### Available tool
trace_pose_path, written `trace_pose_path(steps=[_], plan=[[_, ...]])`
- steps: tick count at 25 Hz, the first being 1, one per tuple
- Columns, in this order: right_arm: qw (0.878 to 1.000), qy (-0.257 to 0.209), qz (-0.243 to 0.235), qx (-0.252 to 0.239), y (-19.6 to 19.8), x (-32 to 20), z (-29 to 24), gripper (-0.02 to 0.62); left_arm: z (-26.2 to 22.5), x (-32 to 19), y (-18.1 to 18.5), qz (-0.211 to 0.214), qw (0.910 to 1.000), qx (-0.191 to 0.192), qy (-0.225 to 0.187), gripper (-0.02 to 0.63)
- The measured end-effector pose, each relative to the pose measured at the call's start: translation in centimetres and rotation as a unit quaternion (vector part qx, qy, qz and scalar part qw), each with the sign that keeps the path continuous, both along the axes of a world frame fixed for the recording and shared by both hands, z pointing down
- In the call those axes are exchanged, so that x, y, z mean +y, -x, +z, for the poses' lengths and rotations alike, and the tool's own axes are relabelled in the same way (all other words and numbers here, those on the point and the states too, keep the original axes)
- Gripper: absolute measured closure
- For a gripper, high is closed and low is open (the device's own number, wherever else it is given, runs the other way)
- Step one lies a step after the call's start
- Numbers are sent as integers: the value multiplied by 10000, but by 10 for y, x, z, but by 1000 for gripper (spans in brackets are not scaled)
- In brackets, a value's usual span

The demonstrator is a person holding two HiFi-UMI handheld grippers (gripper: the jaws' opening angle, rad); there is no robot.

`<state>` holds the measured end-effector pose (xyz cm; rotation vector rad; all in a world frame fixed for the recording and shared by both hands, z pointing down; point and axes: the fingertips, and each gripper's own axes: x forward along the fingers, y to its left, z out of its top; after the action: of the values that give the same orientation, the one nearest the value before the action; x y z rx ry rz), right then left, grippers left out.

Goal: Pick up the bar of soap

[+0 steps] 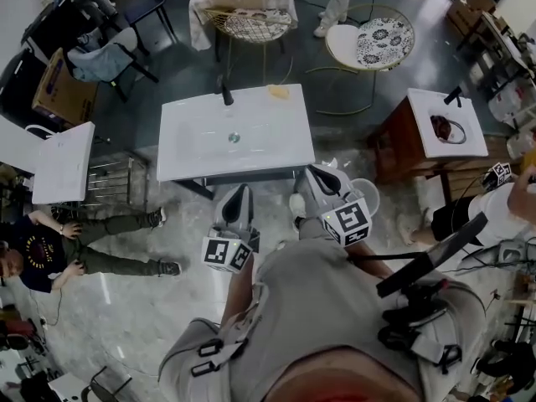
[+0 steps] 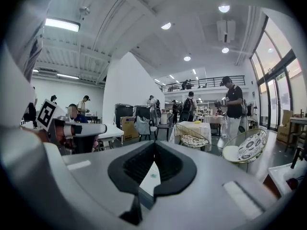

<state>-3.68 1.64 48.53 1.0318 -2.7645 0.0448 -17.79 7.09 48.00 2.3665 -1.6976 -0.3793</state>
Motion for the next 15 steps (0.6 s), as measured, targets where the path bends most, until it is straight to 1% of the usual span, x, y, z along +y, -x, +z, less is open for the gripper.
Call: trace_pose_path(steps=[6,10,15], plan=[[9999,17,-56,-128,11,-42,1,594,1,-43,1,77,10000,-12,-18,612],[9997,-100,-121,-189,20,-83,-5,593,-2,-84,0,137,9998,-127,-30,612],[9987,-328,-332,-198,30,-137,-13,594,-9,-139,-5,162,9994,-286,-111,612]])
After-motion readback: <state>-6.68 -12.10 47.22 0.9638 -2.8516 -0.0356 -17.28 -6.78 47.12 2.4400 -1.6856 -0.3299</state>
